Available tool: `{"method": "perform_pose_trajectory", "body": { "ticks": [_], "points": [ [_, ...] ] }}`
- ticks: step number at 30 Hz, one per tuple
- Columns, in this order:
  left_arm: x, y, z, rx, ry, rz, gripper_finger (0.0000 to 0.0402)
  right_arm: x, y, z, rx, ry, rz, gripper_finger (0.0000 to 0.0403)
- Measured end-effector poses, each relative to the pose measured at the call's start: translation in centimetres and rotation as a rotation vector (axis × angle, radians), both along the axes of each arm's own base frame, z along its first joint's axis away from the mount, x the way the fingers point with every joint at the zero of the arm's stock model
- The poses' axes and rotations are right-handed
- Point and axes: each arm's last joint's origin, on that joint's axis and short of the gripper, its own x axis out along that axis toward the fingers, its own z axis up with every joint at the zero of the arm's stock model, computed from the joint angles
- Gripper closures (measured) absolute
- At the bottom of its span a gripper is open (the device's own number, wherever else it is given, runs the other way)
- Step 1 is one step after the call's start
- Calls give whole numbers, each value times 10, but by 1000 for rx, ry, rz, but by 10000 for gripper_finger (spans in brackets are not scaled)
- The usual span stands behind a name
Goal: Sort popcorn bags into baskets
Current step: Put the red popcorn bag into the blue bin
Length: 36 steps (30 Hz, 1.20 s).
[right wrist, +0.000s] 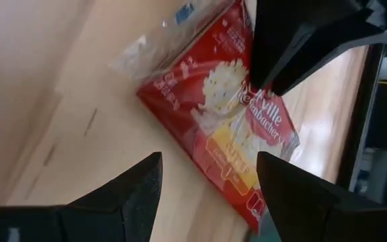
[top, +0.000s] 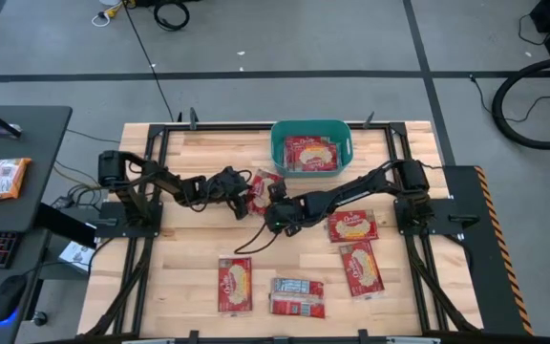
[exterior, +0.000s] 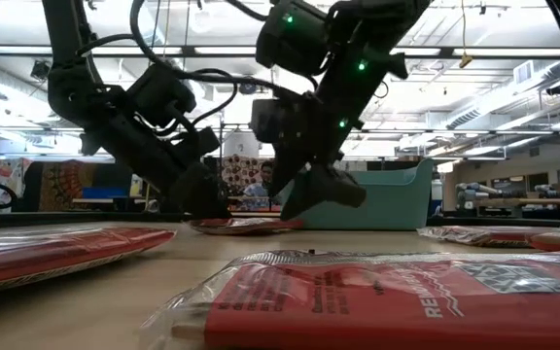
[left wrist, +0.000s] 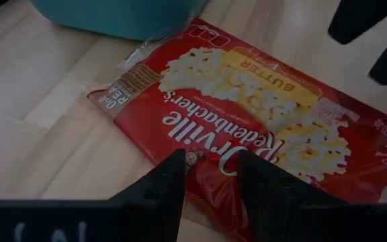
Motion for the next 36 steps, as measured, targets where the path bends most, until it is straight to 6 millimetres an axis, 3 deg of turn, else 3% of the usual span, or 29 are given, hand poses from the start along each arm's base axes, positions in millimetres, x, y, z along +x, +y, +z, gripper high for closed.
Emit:
{"method": "perform_pose_trajectory", "body": {
  "ticks": [4, 16, 23, 31, 36],
  "points": [
    [0, 0, -1, -1, 8, -3, 260, 1, -1, -7, -31, 25, 15, 156],
    [-8, -4, 7, -55, 64, -51, 260, 7, -19, -3, 37, -19, 27, 156],
    [-8, -10, 6, -190, 40, -209, 260, 7, -19, -4, 81, -16, 56, 156],
    [-7, -30, 7, -325, 30, -423, 260, 2, 14, -6, 108, 29, 144, 156],
    [-8, -35, 18, -298, 15, -426, 260, -3, 34, 2, -25, 7, 119, 156]
  ]
}}
